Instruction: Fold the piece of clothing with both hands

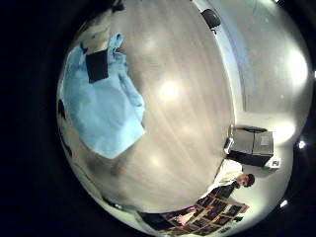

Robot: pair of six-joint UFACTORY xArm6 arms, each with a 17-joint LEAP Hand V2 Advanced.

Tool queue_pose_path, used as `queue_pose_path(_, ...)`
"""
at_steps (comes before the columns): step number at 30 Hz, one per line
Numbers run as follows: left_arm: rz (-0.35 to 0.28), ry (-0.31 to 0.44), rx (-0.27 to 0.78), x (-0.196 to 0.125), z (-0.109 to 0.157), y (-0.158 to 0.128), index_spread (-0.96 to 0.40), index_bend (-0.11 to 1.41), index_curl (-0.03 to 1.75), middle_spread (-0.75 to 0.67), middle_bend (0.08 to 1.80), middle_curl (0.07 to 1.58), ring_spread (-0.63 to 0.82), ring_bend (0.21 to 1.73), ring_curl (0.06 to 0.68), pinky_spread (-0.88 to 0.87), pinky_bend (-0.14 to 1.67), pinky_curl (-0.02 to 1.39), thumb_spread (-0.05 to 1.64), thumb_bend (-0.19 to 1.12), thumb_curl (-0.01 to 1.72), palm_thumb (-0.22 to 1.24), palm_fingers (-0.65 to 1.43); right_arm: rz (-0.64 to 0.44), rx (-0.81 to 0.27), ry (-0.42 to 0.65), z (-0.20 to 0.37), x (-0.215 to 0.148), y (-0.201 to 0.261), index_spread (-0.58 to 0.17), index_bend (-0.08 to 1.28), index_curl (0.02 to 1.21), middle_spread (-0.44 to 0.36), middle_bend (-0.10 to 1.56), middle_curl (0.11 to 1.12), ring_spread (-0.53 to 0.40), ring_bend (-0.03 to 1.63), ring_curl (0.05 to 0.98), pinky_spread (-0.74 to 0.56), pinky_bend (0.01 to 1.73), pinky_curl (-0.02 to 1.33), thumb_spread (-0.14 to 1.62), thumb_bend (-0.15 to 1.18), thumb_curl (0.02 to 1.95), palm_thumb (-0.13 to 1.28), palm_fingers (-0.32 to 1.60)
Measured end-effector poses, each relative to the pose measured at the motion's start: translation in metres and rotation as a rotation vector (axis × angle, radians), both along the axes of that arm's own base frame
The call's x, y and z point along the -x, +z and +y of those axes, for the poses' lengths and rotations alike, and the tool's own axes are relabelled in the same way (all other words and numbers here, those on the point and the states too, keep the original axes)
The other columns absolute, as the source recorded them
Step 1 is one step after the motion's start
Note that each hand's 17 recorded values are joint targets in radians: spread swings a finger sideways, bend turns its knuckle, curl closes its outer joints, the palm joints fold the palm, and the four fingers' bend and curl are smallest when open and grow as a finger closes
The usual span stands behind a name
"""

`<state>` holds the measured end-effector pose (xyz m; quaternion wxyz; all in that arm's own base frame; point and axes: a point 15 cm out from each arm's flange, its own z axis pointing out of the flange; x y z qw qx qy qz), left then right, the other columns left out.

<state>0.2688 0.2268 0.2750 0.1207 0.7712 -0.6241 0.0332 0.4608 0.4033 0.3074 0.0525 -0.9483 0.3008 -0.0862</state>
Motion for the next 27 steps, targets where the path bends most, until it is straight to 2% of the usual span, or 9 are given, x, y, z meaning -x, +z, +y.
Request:
queue_pose_path(5,0.002,-0.009,0.000,0.007,-0.014,0.005,-0.06,0.20,0.48,0.13,0.18,0.31,0.28,0.60,0.212,0.29,0.24,0.39,1.17,-0.02,0.40,0.55,0.25,0.022,-0.145,-0.050,-0.022,-0.007,0.053,-0.469,0.19,0.41,-0.181,0.45,0.42,-0.227,0.99,0.452,-0.31,1.15,0.65,1.12,0.01,0.77,0.95,0.07)
queue_pose_path(9,0.002,-0.027,-0.006,0.003,-0.031,0.011,-0.06,0.20,0.48,0.13,0.18,0.31,0.28,0.60,0.211,0.29,0.24,0.39,1.16,-0.02,0.40,0.55,0.25,-0.016,-0.180,-0.101,-0.056,-0.013,0.094,-0.469,0.18,0.39,-0.209,0.44,0.40,-0.208,0.96,0.420,-0.23,1.08,0.61,1.11,-0.01,0.76,0.96,0.11)
queue_pose_path(13,0.006,-0.046,-0.014,-0.005,-0.050,0.016,-0.06,0.20,0.48,0.13,0.18,0.31,0.28,0.60,0.211,0.30,0.24,0.39,1.16,-0.02,0.40,0.56,0.25,0.033,-0.139,-0.169,-0.102,-0.006,0.104,-0.463,0.19,0.39,-0.204,0.45,0.40,-0.169,0.92,0.395,-0.11,0.97,0.57,1.10,-0.02,0.76,0.93,0.10)
queue_pose_path(18,0.003,-0.081,-0.033,-0.018,-0.079,0.030,-0.07,0.20,0.49,0.11,0.18,0.31,0.27,0.60,0.208,0.28,0.23,0.38,1.16,-0.02,0.40,0.55,0.27,0.131,-0.065,-0.301,-0.177,0.011,0.112,-0.438,0.19,0.38,-0.132,0.45,0.39,-0.089,0.84,0.357,0.08,0.85,0.51,1.13,-0.03,0.74,0.83,0.09)
queue_pose_path(22,-0.003,-0.141,-0.048,-0.034,-0.106,0.051,-0.08,0.20,0.49,0.08,0.19,0.32,0.24,0.59,0.205,0.27,0.22,0.38,1.16,-0.02,0.40,0.56,0.30,0.210,-0.016,-0.427,-0.237,0.018,0.110,-0.416,0.18,0.37,-0.094,0.44,0.38,-0.038,0.79,0.334,0.19,0.77,0.47,1.16,-0.02,0.72,0.78,0.07)
queue_pose_path(24,0.011,-0.181,-0.053,-0.040,-0.120,0.061,-0.11,0.22,0.49,0.06,0.19,0.32,0.23,0.59,0.203,0.27,0.21,0.38,1.16,-0.01,0.41,0.57,0.32,0.226,-0.012,-0.477,-0.260,0.017,0.111,-0.410,0.18,0.37,-0.077,0.43,0.38,-0.018,0.77,0.322,0.23,0.75,0.45,1.18,-0.02,0.71,0.77,0.07)
queue_pose_path(27,0.077,-0.225,-0.053,-0.038,-0.138,0.072,-0.13,0.23,0.50,0.05,0.18,0.33,0.22,0.57,0.201,0.26,0.20,0.37,1.15,-0.02,0.41,0.57,0.31,0.245,-0.008,-0.538,-0.292,0.019,0.112,-0.406,0.17,0.36,-0.058,0.42,0.37,0.008,0.74,0.309,0.27,0.72,0.42,1.21,-0.01,0.69,0.75,0.07)
